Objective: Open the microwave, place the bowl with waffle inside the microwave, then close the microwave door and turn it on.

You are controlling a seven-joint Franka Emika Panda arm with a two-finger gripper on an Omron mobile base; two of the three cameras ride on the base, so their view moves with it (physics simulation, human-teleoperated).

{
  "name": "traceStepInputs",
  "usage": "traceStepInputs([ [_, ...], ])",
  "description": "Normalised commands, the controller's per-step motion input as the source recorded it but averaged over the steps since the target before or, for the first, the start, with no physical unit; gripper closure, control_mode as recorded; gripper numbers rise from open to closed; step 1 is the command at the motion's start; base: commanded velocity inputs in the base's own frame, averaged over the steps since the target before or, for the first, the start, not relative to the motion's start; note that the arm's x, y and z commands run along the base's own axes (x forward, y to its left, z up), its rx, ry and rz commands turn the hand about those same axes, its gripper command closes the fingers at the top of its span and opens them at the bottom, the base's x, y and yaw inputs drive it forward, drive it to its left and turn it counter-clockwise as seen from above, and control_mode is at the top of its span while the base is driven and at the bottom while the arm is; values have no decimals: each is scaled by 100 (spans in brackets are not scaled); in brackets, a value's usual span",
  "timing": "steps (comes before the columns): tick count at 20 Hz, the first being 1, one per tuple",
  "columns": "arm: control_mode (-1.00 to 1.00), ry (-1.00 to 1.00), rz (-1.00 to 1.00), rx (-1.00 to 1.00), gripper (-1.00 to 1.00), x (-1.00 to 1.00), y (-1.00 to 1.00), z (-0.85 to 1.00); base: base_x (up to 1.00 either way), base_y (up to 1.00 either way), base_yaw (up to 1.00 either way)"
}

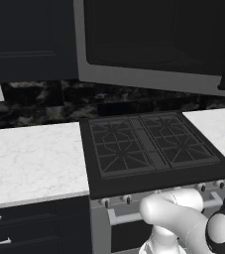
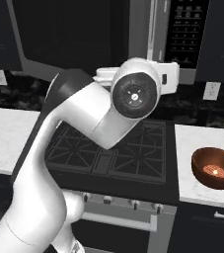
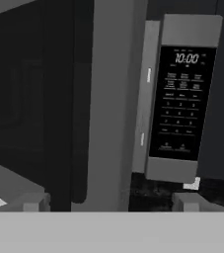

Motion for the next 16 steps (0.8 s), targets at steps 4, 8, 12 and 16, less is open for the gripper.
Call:
traceStepInputs([
  [4, -100, -35, 27, -23, -100, -7, -46, -36, 0, 0, 0],
  [8, -100, -29, 33, -28, -100, -18, -52, -37, 0, 0, 0],
  [12, -100, -3, 20, -42, -100, -2, -7, -48, 0, 0, 0],
  [16, -100, 0, 12, -40, -100, 5, -11, -44, 0, 0, 0],
])
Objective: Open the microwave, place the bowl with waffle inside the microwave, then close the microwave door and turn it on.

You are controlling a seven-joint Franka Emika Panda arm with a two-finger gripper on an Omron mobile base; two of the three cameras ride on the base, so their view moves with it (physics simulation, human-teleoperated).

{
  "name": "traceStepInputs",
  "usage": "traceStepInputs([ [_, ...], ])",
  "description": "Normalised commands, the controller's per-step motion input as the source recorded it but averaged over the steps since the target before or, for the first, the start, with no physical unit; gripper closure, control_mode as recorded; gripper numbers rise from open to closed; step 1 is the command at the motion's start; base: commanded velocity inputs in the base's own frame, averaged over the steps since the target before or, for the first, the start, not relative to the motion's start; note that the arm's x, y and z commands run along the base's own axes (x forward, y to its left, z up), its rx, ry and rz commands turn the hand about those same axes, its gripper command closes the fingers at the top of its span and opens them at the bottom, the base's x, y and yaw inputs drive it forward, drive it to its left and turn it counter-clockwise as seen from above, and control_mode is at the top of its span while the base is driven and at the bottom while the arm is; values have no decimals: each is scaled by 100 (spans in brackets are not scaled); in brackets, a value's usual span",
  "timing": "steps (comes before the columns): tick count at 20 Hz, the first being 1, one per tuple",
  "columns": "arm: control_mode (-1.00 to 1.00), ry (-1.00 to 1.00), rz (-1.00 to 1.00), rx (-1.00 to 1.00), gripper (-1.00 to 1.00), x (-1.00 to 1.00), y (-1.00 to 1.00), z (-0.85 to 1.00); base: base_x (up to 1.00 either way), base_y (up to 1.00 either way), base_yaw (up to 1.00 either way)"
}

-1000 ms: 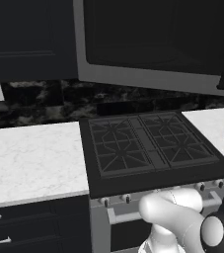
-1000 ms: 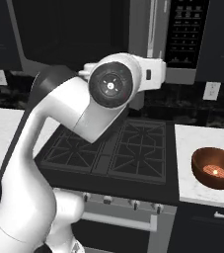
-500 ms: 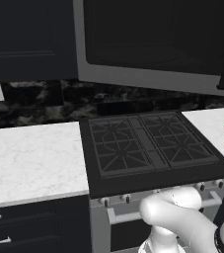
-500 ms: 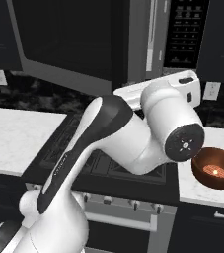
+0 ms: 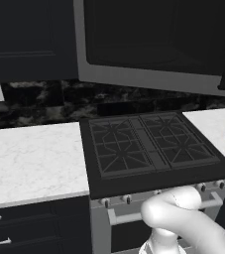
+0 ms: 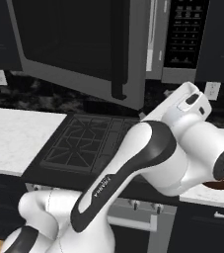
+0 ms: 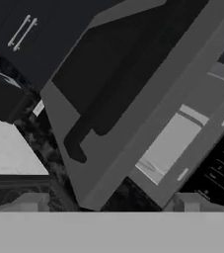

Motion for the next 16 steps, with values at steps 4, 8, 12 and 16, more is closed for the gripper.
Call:
traceStepInputs([
  [4, -100, -14, 13, -29, -100, 15, -31, -32, 0, 0, 0],
  [8, -100, -36, 12, -30, -100, 23, -17, -37, 0, 0, 0],
  [12, -100, -45, 8, -31, -100, 39, -6, -44, 0, 0, 0],
  [16, -100, -31, 3, -29, -100, 40, 0, -13, 0, 0, 0],
])
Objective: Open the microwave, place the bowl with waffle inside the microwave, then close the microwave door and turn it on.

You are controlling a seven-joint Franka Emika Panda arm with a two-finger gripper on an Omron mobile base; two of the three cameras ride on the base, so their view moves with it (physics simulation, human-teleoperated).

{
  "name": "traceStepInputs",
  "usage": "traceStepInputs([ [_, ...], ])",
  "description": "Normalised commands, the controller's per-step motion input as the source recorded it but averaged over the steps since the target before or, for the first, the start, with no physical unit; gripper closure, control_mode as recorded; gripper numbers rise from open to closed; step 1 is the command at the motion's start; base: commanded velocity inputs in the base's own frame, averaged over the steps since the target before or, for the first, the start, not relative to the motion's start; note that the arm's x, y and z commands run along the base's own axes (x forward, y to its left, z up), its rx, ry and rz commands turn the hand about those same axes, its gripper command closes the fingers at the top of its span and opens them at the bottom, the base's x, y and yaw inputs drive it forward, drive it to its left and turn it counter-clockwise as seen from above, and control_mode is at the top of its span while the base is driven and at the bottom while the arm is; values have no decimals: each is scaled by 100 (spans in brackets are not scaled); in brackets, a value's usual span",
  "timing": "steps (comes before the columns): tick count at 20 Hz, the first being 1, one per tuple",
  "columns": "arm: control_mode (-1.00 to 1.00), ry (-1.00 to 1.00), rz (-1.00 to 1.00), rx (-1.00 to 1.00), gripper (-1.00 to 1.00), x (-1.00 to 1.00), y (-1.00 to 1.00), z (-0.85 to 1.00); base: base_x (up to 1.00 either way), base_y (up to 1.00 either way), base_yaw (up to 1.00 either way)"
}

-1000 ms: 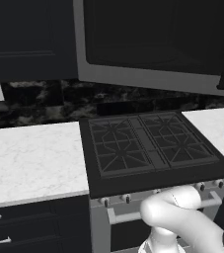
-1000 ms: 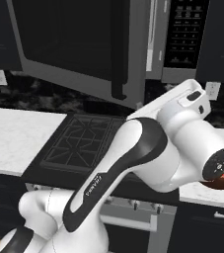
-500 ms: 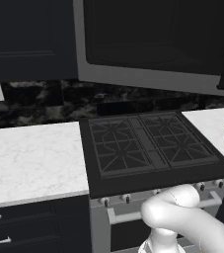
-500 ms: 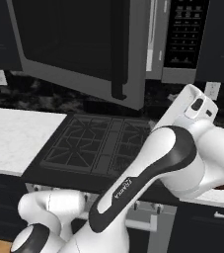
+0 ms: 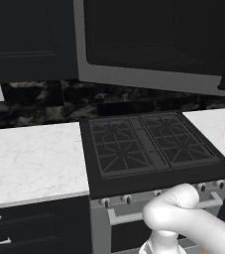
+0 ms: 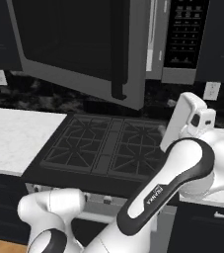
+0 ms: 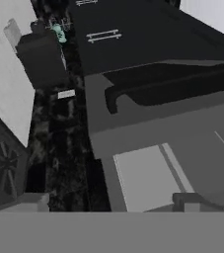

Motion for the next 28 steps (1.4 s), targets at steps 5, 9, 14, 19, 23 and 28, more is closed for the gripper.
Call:
traceStepInputs([
  [5, -100, -17, 0, -19, -100, 41, -1, 2, 0, 0, 0],
  [9, -100, -10, 0, -7, -100, 31, -6, 12, 0, 0, 0],
  [14, -100, -2, 0, 0, -100, 32, 0, 18, 0, 0, 0],
  [19, -100, 3, 0, 0, -100, 30, 0, 24, 0, 0, 0],
  [23, -100, 11, 0, 1, -100, 39, 0, 17, 0, 0, 0],
  [28, -100, 7, 5, 0, -100, 36, 0, 0, 0, 0, 0],
])
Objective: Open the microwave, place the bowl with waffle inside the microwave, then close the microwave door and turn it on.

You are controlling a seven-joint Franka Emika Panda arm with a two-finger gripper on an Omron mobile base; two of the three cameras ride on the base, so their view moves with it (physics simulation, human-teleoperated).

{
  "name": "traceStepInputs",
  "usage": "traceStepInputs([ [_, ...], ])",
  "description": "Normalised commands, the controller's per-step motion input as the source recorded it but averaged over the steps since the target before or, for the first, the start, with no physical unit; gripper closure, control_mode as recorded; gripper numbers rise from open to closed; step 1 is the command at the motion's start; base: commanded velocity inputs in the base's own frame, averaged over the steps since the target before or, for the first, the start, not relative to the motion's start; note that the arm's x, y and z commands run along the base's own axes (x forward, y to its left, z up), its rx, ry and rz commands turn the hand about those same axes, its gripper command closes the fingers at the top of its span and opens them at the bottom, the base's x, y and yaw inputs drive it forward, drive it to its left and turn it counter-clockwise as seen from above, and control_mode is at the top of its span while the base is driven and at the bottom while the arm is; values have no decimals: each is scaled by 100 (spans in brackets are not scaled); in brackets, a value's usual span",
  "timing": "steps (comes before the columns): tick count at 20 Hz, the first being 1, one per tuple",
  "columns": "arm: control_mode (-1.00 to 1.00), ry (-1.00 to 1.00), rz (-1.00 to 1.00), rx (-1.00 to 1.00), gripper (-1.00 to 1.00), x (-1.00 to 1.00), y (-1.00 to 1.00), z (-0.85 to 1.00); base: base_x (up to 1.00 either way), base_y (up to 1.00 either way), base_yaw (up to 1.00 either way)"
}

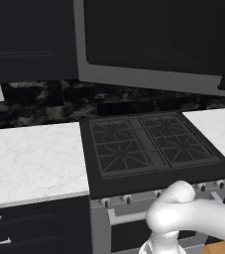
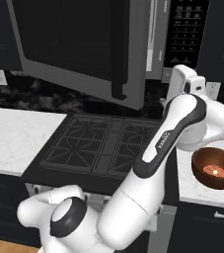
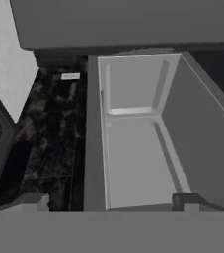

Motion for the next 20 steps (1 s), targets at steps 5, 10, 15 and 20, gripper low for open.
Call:
traceStepInputs([
  [5, -100, 4, 8, 1, -100, 47, 0, 0, 0, 0, 0],
  [10, -100, 4, 8, 1, -100, 59, 0, 0, 0, 0, 0],
  [15, -100, 4, 8, 1, -100, 59, 0, 0, 0, 0, 0],
  [20, -100, 0, 17, 0, -100, -2, 3, 6, 0, 0, 0],
])
